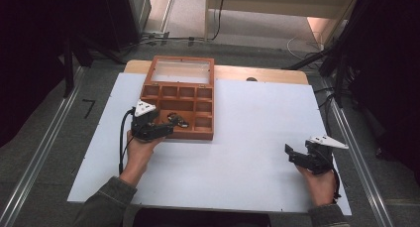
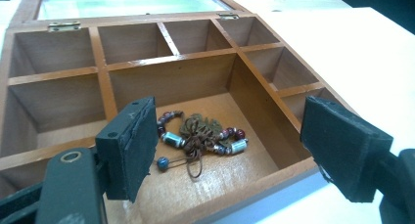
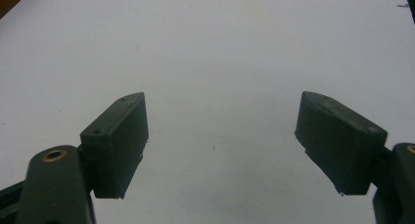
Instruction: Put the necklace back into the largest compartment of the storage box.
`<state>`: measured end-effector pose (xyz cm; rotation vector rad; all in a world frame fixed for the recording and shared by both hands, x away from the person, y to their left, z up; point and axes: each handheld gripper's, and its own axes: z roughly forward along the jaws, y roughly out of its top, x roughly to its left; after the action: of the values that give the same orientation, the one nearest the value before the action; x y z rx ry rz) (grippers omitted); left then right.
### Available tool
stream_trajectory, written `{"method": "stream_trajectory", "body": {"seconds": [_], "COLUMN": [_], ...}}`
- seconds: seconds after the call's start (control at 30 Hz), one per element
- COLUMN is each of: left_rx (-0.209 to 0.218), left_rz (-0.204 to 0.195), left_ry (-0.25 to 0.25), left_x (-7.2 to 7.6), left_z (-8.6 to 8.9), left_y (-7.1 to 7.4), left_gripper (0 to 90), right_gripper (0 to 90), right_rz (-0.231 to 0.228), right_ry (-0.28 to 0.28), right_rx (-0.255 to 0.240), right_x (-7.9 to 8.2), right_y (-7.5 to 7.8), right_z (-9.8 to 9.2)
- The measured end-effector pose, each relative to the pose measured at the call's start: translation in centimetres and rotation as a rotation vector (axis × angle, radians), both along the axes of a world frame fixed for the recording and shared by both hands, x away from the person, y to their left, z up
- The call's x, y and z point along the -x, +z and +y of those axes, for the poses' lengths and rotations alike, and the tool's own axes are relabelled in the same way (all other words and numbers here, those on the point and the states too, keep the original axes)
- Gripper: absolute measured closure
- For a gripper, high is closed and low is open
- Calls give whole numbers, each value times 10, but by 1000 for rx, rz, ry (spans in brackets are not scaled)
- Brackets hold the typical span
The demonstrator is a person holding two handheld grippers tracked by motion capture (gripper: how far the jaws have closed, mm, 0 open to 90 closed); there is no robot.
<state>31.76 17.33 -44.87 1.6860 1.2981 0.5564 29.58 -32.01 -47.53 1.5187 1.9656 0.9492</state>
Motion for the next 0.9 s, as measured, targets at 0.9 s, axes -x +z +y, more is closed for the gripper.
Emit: {"method": "stream_trajectory", "body": {"seconds": [0.9], "left_rx": [4], "left_rz": [6], "left_ry": [48], "left_x": [31], "left_z": [25], "left_y": [-7], "left_gripper": [129], "right_gripper": [180], "right_rz": [-5], "right_ry": [8], "right_rx": [0], "right_x": [1], "right_y": [1], "right_z": [1]}}
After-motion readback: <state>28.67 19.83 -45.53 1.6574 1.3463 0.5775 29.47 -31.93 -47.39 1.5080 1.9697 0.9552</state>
